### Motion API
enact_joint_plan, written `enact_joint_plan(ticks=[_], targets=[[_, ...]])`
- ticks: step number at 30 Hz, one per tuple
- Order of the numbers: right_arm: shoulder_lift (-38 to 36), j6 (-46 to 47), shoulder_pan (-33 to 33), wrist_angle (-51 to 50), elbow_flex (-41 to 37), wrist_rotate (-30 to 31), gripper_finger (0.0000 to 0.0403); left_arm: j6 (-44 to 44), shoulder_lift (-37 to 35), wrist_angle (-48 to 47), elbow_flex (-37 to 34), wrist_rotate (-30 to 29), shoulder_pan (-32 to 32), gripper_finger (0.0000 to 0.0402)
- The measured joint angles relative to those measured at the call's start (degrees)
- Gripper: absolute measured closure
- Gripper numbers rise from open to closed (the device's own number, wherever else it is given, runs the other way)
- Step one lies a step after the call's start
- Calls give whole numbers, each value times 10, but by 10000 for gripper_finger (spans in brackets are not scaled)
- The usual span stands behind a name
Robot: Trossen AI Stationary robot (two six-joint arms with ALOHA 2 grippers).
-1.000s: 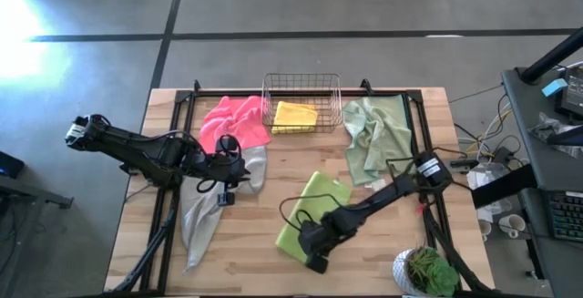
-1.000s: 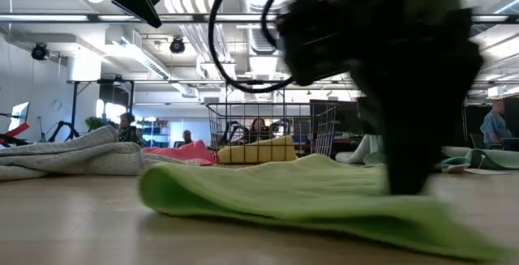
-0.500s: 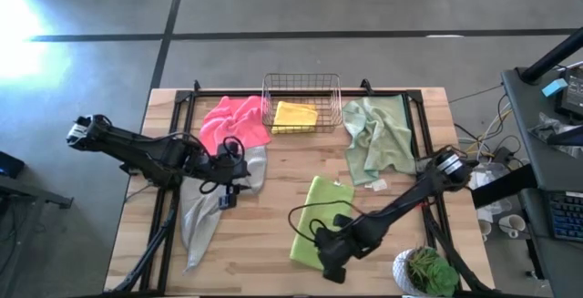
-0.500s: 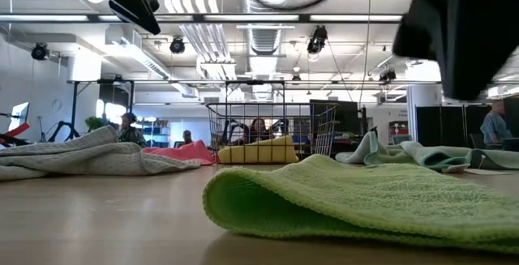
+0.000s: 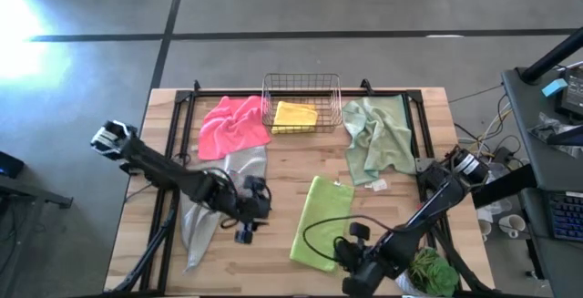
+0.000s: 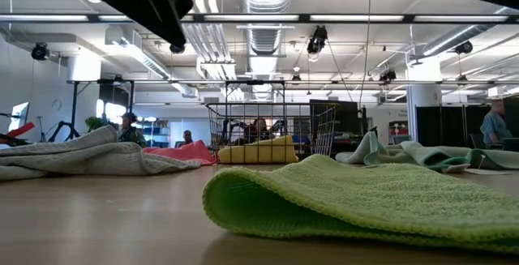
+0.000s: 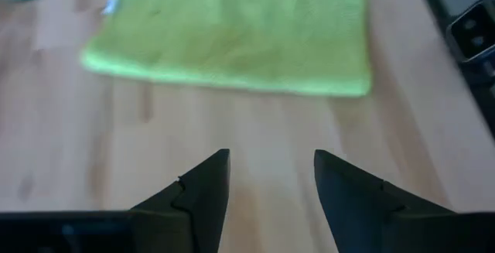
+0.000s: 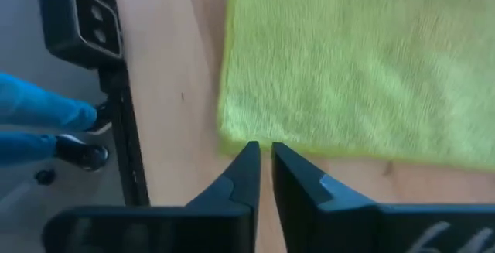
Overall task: Fold microfiber towels
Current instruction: Fold the green towel
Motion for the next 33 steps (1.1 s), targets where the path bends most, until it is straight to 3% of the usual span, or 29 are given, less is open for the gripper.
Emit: enact_joint_plan(ticks=[7, 14, 23, 33], targets=[[27, 7, 14, 15, -3, 0, 294, 8, 84, 133, 1, 0, -37, 228], [64, -102, 14, 87, -2, 7, 243, 66, 156, 212, 26, -2, -63, 228], [92, -121, 14, 106, -2, 16, 229, 126, 254, 210, 87, -2, -74, 228], [123, -137, 13, 129, -2, 16, 229, 175, 267, 208, 91, -2, -74, 228]])
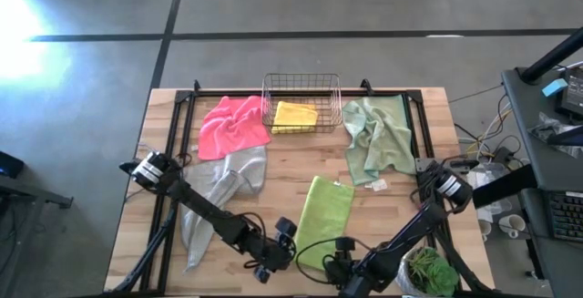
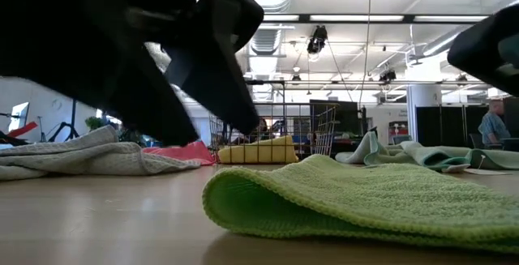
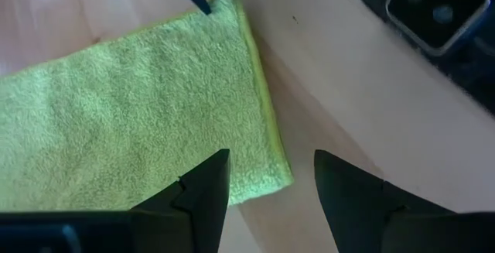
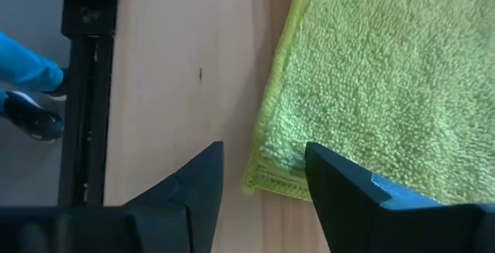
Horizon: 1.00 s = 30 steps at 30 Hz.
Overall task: Fold microfiber towels
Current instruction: Fold the green towel
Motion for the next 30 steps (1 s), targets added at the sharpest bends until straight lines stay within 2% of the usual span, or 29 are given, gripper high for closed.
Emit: enact_joint_plan(ticks=[5, 19, 25, 30], targets=[[10, 1, -1, 1, 1, 1, 230, 35, 0, 1, -9, 2, 1, 228], [14, 7, -4, 1, 2, -2, 233, 34, 41, 20, -5, -17, 7, 228], [15, 21, -4, 2, 2, -4, 281, 32, 41, 20, -6, -33, 11, 243], [15, 29, -4, 3, 2, -5, 343, 32, 42, 20, -6, -33, 14, 311]])
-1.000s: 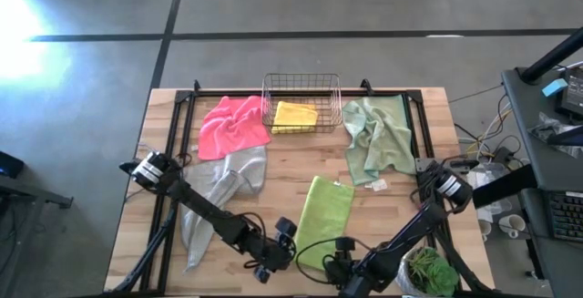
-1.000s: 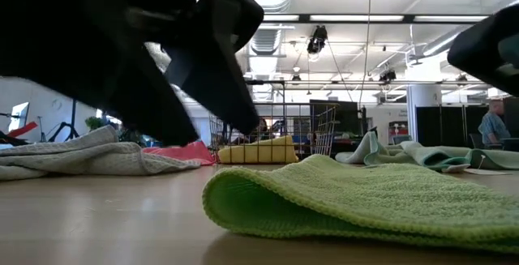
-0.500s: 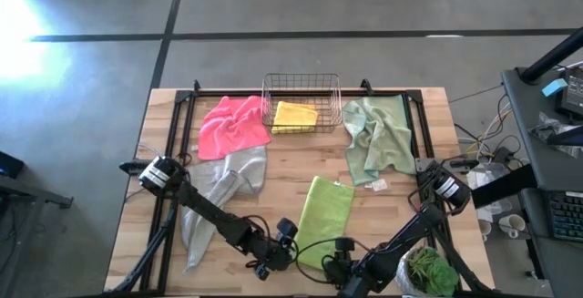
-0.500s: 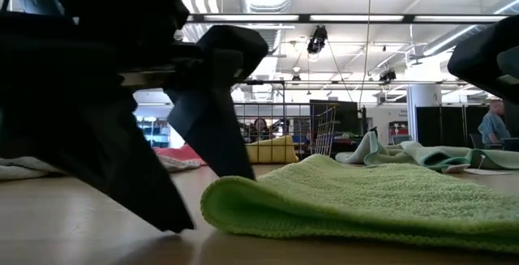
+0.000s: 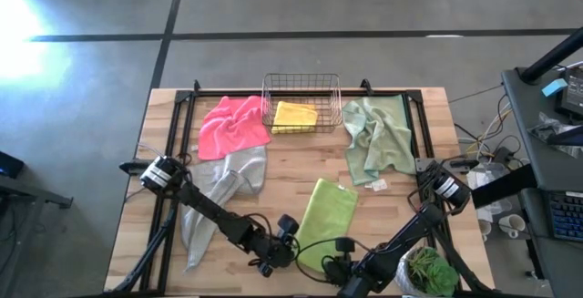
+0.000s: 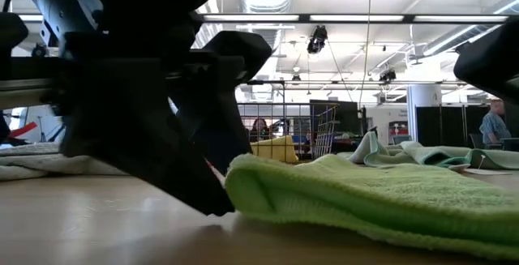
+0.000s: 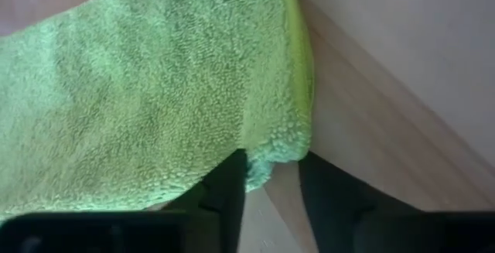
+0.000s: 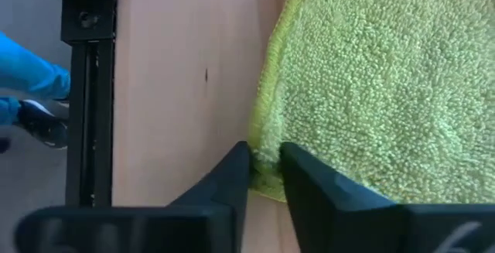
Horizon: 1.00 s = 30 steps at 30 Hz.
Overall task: Fold microfiber towels
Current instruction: Fold the green towel
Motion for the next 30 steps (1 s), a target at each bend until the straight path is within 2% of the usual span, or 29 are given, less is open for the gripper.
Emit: enact_joint_plan(ticks=[4, 6, 16, 21, 27, 30], targets=[[0, 14, 0, -1, 0, 0, 381, -1, 0, 0, 3, 15, 0, 381], [0, 24, -1, -2, 0, 1, 390, -8, 0, 1, 5, 17, 0, 395], [-23, 70, -2, -11, 0, -10, 393, -61, -4, -11, 42, 36, -2, 400], [-32, 97, 1, -10, 17, -39, 394, -68, -22, -67, 60, 40, -5, 401], [-37, 140, 11, -16, 68, -45, 394, -106, -48, -104, 66, 56, -12, 401], [-38, 160, 14, -57, 101, -43, 394, -107, -57, -112, 66, 57, -16, 401]])
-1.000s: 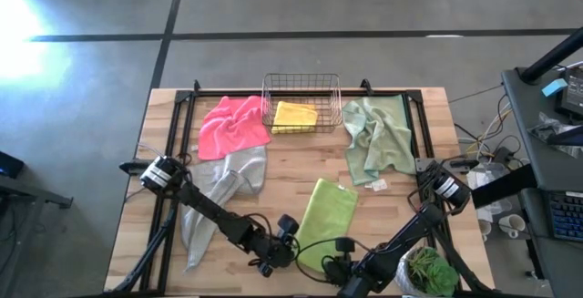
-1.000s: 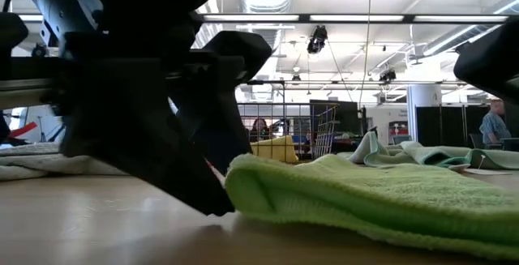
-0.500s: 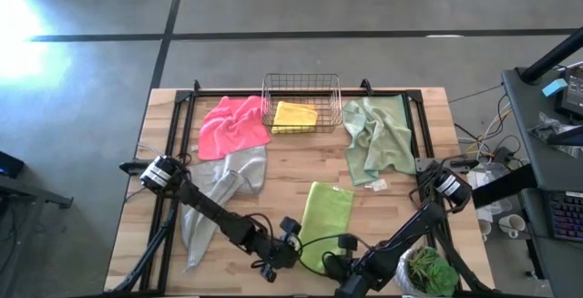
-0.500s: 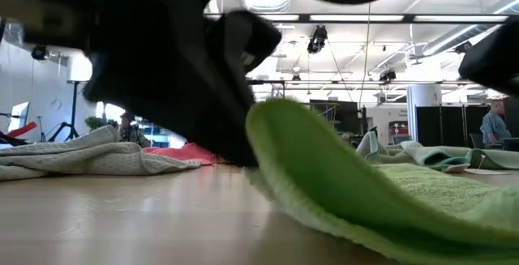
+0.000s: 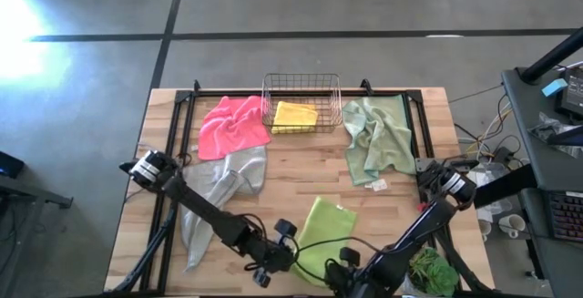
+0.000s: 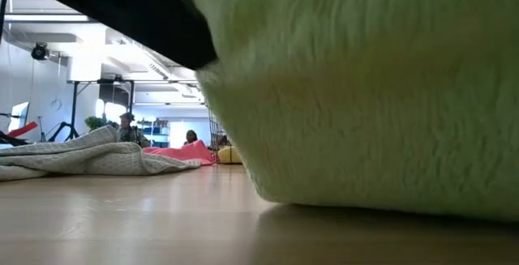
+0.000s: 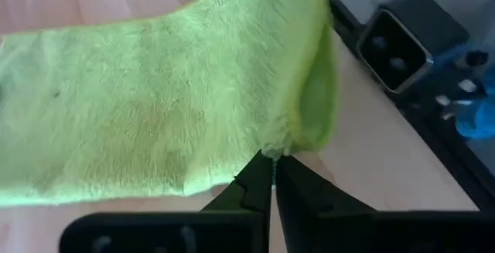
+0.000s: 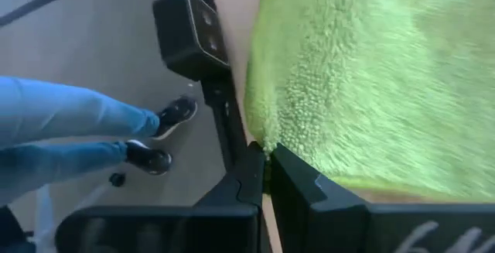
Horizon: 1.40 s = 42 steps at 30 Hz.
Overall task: Fold microfiber towels
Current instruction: Fold the green towel
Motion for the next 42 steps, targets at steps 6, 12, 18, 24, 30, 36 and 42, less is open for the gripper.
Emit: enact_joint_plan(ticks=[6, 12, 18, 24, 30, 36, 42], targets=[[0, 53, 1, -138, 47, 35, 394, -28, -15, 1, 0, -23, 8, 401], [0, 164, -15, -261, 59, 64, 394, -45, -21, 1, 0, -69, 41, 402], [0, 263, -38, -360, 58, 63, 394, -66, -22, 1, 1, -71, 85, 402], [0, 298, -64, -428, 58, 42, 394, -89, -22, 1, 1, -69, 122, 402], [0, 285, -76, -423, 57, 31, 394, -88, -21, 1, 1, -52, 130, 402], [-1, 288, -90, -451, 56, 30, 394, -88, -21, 1, 1, -58, 141, 402], [-1, 286, -105, -469, 36, 32, 394, -89, -20, 1, 1, -71, 159, 402]])
